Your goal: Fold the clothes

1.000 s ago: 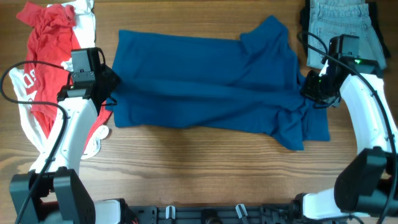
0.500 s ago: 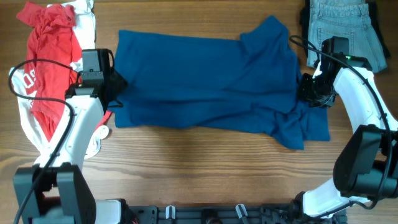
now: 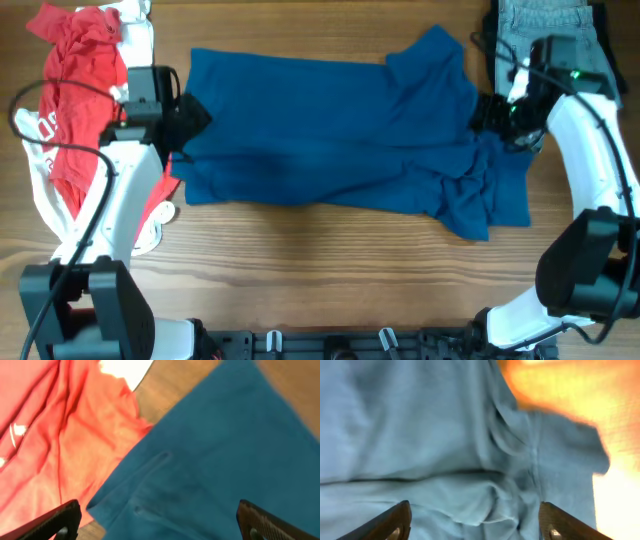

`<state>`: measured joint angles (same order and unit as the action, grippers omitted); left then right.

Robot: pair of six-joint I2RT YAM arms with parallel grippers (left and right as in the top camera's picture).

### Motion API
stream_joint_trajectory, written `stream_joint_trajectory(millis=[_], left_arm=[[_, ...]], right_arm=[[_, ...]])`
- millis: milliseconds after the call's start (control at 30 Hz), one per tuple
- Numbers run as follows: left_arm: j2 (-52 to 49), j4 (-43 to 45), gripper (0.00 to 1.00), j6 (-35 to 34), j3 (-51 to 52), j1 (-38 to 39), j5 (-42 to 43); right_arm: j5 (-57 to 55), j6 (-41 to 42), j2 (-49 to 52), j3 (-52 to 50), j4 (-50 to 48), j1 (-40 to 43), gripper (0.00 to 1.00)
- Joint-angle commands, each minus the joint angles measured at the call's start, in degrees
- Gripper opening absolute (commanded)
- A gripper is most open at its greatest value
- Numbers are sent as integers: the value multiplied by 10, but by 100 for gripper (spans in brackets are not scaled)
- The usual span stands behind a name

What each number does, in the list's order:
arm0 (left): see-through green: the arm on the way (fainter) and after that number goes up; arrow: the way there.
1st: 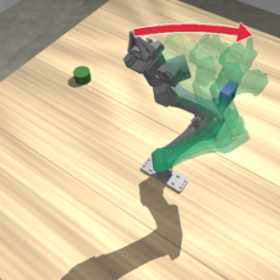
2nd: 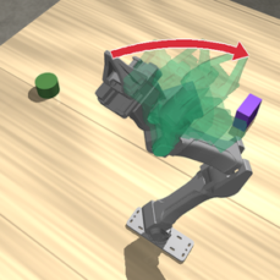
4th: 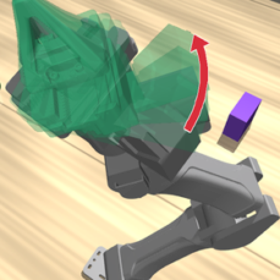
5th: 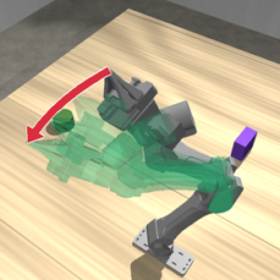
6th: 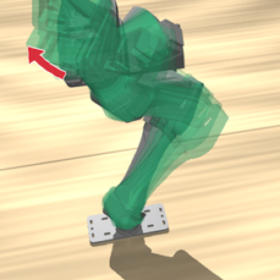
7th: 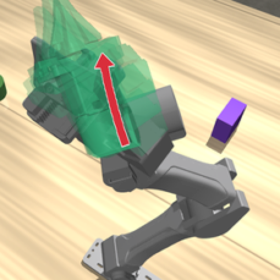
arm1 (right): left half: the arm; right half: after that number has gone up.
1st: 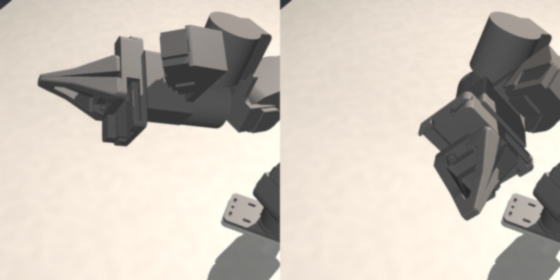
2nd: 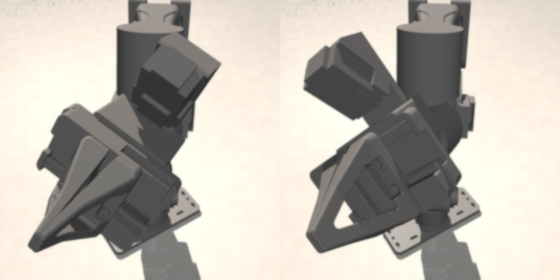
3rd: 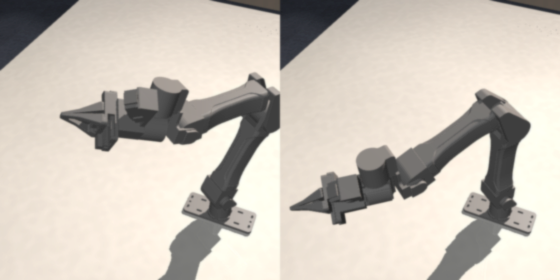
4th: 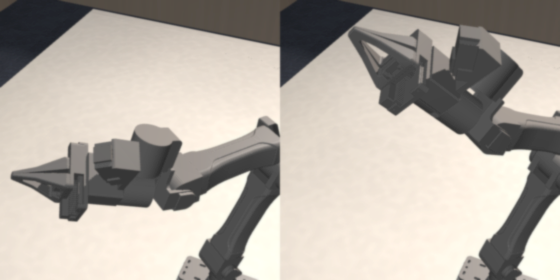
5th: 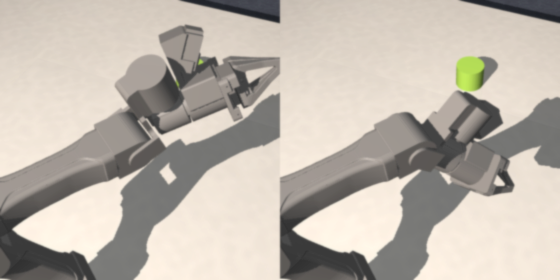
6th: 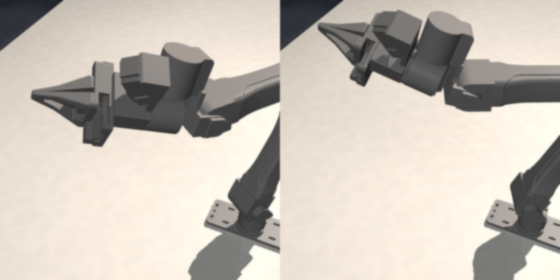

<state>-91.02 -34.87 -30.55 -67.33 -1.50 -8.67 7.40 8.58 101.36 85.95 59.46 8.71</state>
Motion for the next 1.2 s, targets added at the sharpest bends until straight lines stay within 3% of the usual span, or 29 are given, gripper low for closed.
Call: stream_joint_trajectory(millis=[0,200,333,600,733,933,1167], left_arm=[[-8,-22,100,71,-106,8,36],[-83,-25,99,109,-221,14,64],[-193,-25,100,121,-307,13,89],[-413,-20,99,14,-495,14,108],[-450,0,96,-32,-511,13,103],[-477,50,91,-33,-511,13,100],[-502,90,89,39,-511,13,68]], right_arm=[[30,-49,8,92,16,-11,86],[30,-57,8,141,-40,-15,86],[31,-59,14,141,-70,-26,86],[26,-70,30,141,-89,-81,87],[16,-70,40,141,-95,-102,87],[11,-69,61,141,-95,-112,87],[-6,-70,70,141,-93,-112,87]])
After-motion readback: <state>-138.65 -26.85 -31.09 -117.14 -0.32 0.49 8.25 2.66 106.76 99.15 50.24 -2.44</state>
